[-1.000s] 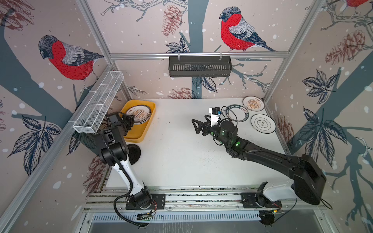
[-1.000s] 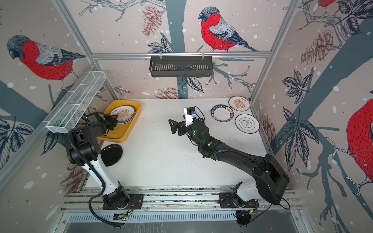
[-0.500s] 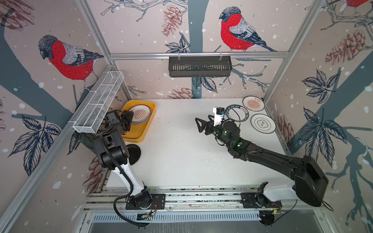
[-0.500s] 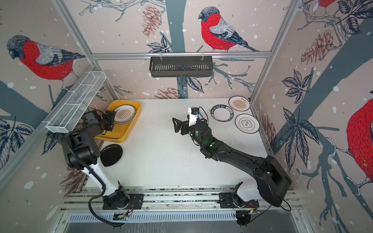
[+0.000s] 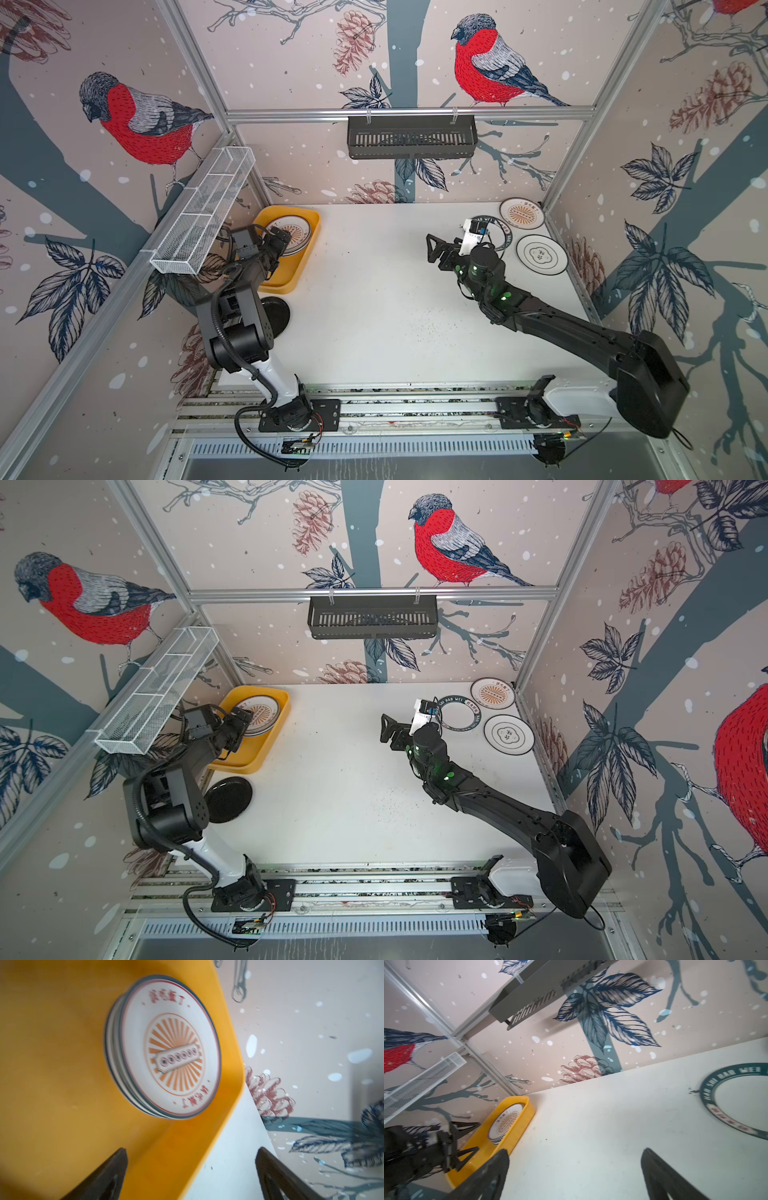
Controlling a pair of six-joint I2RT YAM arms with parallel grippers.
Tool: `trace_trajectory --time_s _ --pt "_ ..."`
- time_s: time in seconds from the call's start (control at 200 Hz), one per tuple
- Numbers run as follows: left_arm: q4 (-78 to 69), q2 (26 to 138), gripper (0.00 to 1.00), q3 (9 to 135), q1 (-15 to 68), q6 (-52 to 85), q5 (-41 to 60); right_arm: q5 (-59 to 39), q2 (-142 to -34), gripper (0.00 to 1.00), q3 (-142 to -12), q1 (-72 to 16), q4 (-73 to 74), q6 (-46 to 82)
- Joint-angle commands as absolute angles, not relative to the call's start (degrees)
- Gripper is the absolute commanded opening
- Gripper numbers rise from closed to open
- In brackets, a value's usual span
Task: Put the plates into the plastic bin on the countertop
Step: 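Open the left gripper and release the plate against the stack, then move the right gripper to the green-ring plate while left gripper approaches it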
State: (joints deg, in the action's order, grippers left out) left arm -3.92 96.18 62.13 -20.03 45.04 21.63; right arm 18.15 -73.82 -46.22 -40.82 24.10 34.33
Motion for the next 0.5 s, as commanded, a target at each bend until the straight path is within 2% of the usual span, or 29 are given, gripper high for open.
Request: trace_trajectory --time_s 0.0,0.105,0.28,0.495 --pt "-11.93 92.56 0.96 60.26 -17.70 41.35 21.21 23.32 -72.16 1.00 -45.35 -38.99 19.71 37.22" --pt "-14.92 90.18 0.96 58.63 -14.44 40.52 24.14 24.51 -72.07 1.00 -45.18 -34.54 14.31 41.51" --pt "-22.21 88.47 0.96 54.66 -8.31 43.40 33.19 17.88 -72.07 1.00 -43.31 -25.60 12.75 42.45" --pt "-23.53 86.89 0.96 53.43 2.33 42.03 34.42 8.76 -75.25 1.00 -42.71 -15.25 15.00 42.28"
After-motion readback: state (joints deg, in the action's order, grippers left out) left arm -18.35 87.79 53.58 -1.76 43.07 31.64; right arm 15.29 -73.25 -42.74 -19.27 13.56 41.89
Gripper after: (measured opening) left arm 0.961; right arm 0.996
